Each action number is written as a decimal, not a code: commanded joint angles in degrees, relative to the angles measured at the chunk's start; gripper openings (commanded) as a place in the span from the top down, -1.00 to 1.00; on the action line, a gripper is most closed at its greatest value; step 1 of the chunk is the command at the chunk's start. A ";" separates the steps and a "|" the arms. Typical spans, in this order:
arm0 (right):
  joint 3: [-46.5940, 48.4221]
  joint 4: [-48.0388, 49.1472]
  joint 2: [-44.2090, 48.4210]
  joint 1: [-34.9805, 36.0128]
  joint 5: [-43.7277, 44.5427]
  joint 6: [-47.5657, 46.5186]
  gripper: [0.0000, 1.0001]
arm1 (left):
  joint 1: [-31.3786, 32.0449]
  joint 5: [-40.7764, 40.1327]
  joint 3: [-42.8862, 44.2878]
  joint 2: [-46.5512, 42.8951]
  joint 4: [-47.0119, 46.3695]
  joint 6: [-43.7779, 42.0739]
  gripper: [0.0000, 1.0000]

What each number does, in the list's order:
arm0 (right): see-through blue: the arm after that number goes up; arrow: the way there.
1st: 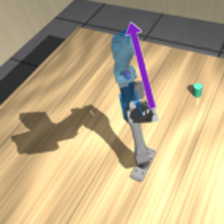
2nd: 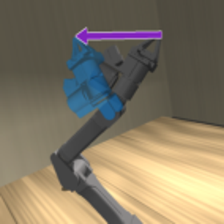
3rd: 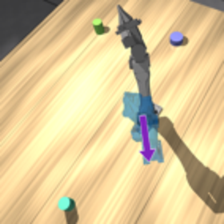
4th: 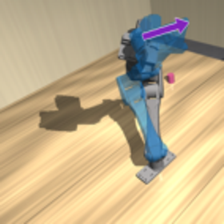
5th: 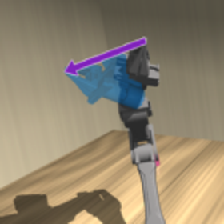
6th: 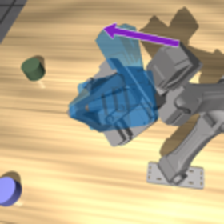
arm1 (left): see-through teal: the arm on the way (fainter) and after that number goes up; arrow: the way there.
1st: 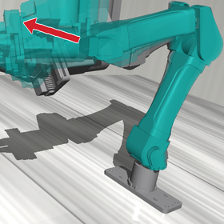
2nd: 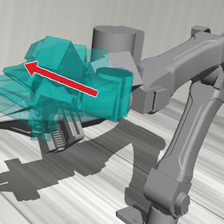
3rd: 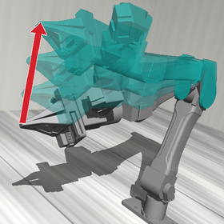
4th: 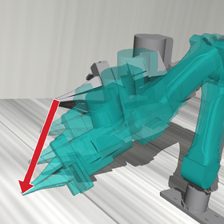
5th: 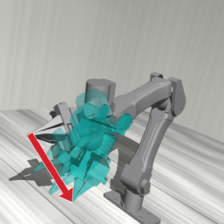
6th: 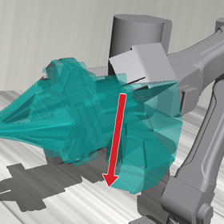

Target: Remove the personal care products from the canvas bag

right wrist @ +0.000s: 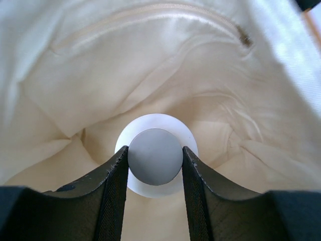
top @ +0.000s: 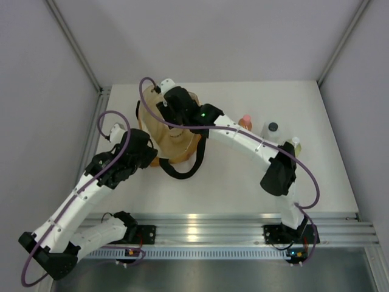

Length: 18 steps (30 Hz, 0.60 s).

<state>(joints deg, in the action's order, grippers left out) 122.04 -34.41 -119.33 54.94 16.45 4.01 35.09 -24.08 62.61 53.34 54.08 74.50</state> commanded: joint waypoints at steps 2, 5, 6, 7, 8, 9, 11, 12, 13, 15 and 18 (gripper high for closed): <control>4.79 5.41 11.39 1.58 1.66 -0.85 1.00 | 0.15 -1.06 2.69 0.45 -0.74 -1.64 0.70; 4.61 5.32 13.68 1.66 0.43 -0.06 1.00 | 0.15 -1.15 3.39 0.36 -0.74 -2.08 0.36; 4.70 4.97 14.64 1.84 -0.01 0.12 1.00 | 0.15 -1.24 3.66 0.27 -0.74 -2.08 0.28; 4.61 4.80 15.17 1.93 -0.19 0.12 1.00 | 0.15 -1.32 3.92 0.10 -0.82 -2.16 0.19; 4.61 4.53 15.53 2.10 -0.10 -0.23 1.00 | 0.15 -1.41 4.36 0.01 -0.74 -2.25 -0.03; 4.61 4.27 16.40 2.28 -0.10 -0.58 1.00 | 0.15 -1.50 4.62 -0.25 -0.74 -2.25 -0.14; 4.61 3.65 17.19 2.89 0.07 -1.63 1.00 | 0.15 -1.59 5.50 -0.69 -0.65 -2.60 -0.76; 4.53 3.48 18.07 3.24 -0.01 -1.90 1.00 | 0.15 -1.50 5.77 -1.13 -0.73 -2.78 -0.96; 4.26 3.22 18.51 3.42 -0.01 -2.08 1.00 | 0.15 -1.59 6.12 -1.40 -0.65 -3.30 -0.97; 4.17 3.04 19.91 3.95 -0.01 -2.34 1.00 | 0.15 -1.68 7.08 -2.01 -0.04 -3.92 -0.97; 4.35 2.69 21.94 4.56 -0.45 -2.34 1.00 | 0.24 -2.82 8.40 -3.24 0.41 -6.28 -0.96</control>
<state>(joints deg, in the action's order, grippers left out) 122.06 -36.56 -104.07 57.89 15.97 2.55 35.09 -24.99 67.85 51.96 54.43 71.35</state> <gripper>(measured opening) 0.413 0.983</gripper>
